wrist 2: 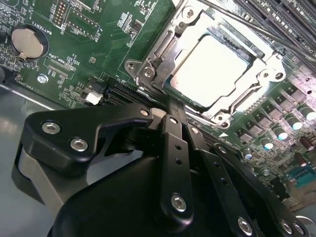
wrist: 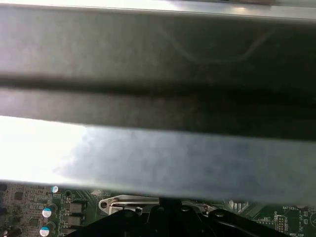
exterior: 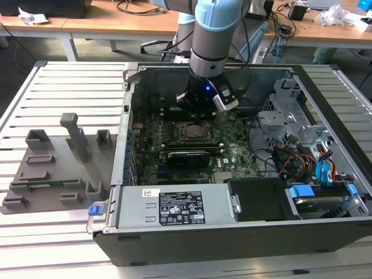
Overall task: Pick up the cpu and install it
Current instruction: 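Install the first cpu locking lever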
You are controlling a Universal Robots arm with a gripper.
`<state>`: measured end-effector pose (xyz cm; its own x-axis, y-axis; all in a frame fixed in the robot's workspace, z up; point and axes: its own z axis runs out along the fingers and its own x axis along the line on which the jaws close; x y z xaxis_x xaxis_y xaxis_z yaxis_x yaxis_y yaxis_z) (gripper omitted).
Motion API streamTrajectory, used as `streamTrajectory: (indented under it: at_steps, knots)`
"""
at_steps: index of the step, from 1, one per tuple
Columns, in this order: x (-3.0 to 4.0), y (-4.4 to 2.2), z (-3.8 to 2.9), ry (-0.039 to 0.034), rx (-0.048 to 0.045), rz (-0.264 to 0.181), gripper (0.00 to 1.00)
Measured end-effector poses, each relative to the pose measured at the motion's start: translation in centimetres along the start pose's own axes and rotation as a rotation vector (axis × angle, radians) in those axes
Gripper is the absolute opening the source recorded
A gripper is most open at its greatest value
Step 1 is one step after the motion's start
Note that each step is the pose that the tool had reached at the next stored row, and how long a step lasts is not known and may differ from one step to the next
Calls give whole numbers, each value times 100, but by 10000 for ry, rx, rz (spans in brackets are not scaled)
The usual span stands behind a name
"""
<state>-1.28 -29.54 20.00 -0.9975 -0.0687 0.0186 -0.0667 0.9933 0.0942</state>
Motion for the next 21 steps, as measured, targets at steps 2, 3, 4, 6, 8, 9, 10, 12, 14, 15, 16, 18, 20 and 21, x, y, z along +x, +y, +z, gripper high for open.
streamTrajectory:
  at_steps: [2, 3, 4, 6, 8, 9, 10, 12, 14, 15, 16, 18, 20, 21]
  knots:
    - [-13, 0, 1, 4, -1, 1, 11]
    - [-20, -1, 1, 6, -2, 1, 11]
    - [-27, -1, 0, 8, -3, 1, 11]
    - [-49, -3, 0, 13, -7, 0, 11]
    - [-70, -7, -5, 10, -33, -1, 11]
    - [-77, -8, -6, 2, -49, -2, 11]
    - [-84, -8, -5, -10, -82, -4, 11]
    - [-93, -6, 2, -18, -109, -4, 11]
    - [-96, -6, -3, -17, -106, -2, 11]
    - [-96, -5, -12, -17, -105, -2, 11]
    - [-95, -4, -32, -17, -97, -2, 11]
    - [-94, 2, -90, -21, -105, -4, 11]
    - [-92, 3, -95, -27, -108, -4, 11]
    - [-84, 3, -96, -26, -121, -4, 11]
